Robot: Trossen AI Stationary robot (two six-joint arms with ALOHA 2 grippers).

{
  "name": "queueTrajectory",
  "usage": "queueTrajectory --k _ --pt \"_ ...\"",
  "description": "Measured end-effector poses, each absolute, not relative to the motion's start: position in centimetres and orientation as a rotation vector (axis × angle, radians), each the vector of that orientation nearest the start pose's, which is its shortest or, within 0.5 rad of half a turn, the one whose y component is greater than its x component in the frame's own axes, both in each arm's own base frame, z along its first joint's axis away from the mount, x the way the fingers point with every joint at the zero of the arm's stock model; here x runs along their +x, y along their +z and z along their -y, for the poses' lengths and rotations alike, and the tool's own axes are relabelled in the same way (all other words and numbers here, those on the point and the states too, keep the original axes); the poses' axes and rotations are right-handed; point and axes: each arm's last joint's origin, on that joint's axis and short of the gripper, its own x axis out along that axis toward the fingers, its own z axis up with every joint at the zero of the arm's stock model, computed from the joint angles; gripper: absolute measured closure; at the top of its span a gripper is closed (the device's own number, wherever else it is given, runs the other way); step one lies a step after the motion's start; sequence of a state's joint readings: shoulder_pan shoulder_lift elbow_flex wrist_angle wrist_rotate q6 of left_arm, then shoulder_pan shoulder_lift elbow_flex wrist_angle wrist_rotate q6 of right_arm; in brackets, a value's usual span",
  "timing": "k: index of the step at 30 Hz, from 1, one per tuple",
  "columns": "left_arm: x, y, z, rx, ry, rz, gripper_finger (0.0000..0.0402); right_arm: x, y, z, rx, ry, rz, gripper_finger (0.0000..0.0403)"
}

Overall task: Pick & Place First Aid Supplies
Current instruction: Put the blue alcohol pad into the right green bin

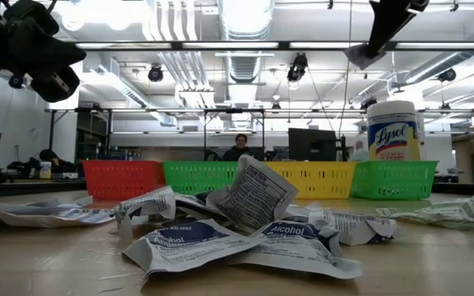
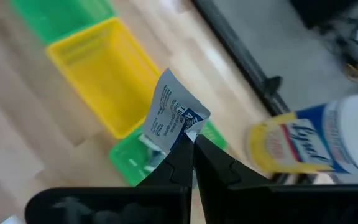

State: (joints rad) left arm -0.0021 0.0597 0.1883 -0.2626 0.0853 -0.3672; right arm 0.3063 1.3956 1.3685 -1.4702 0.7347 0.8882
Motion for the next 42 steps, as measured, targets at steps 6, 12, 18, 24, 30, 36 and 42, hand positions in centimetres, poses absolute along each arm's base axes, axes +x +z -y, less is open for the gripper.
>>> queueTrajectory --k 6,12,18,24,30,36,42 --pt "8.7 19.7 0.3 -0.373 -0.062 -0.148 0.0401 22.6 32.6 -2.8 0.015 -0.928 -1.038 0.0394" --pt "8.7 19.7 0.3 -0.373 -0.062 -0.148 0.0401 22.8 32.5 0.2 0.029 -0.996 -1.103 0.0394" --pt "8.7 19.7 0.3 -0.374 -0.062 -0.149 0.0401 22.6 32.3 3.1 0.103 -1.021 -1.195 0.0394" --pt "8.8 19.7 0.3 -0.374 -0.062 -0.149 0.0401 22.1 31.6 5.3 0.178 -1.047 -1.261 0.0394" --pt "8.8 19.7 0.3 -0.375 -0.062 -0.149 0.0401 22.2 29.5 6.4 0.312 -0.976 -1.317 0.0394" --pt "8.7 19.7 0.3 -0.375 -0.062 -0.149 0.0401 22.6 25.9 6.7 0.413 -0.856 -1.366 0.0394" --pt "8.7 19.7 0.3 -0.375 -0.062 -0.148 0.0401 22.2 22.4 6.6 0.478 -0.778 -1.401 0.0394"
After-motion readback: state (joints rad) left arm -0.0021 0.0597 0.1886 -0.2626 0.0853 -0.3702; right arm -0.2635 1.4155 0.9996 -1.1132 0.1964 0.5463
